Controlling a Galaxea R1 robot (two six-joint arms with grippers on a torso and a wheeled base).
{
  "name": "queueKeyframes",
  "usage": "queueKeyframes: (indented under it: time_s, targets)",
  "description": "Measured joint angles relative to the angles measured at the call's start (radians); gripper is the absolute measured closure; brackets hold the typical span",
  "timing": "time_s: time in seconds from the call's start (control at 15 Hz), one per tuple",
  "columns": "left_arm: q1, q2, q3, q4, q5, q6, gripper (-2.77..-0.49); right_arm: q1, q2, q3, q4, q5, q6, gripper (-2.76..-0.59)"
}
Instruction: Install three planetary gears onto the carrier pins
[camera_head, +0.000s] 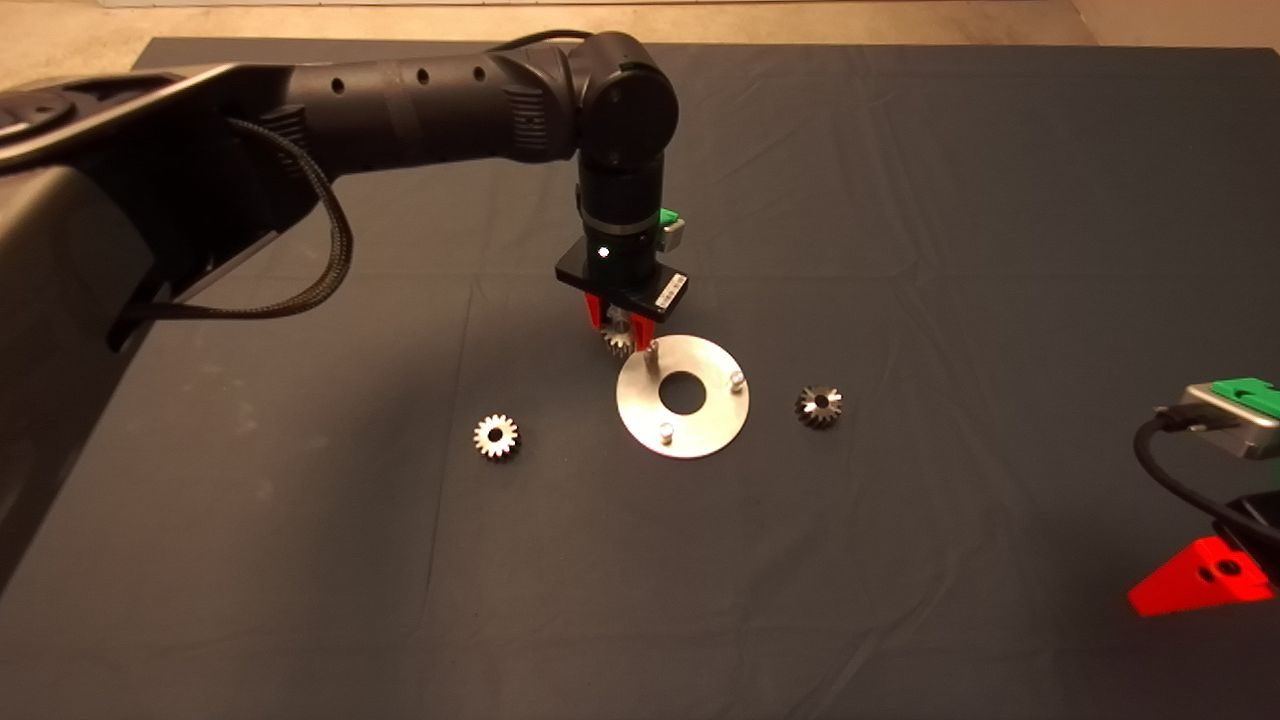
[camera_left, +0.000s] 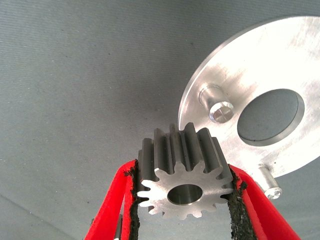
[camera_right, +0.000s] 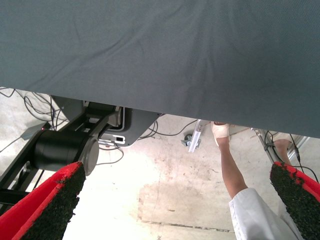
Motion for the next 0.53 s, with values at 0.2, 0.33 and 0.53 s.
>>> queueKeyframes:
  time_s: [0.2, 0.33, 0.53]
  targets:
    - [0.000, 0.000, 0.032, -0.005, 0.000, 0.003, -0.93, 0.000, 0.000, 0.000, 0.000, 0.000, 0.000, -2.75]
    - [0.000, 0.000, 0.076, -0.013, 0.000, 0.003, -0.93, 0.000, 0.000, 0.000, 0.000, 0.000, 0.000, -2.75]
    - [0.000, 0.000, 0.113, -0.031, 0.000, 0.003, -0.93, 0.000, 0.000, 0.000, 0.000, 0.000, 0.000, -2.75]
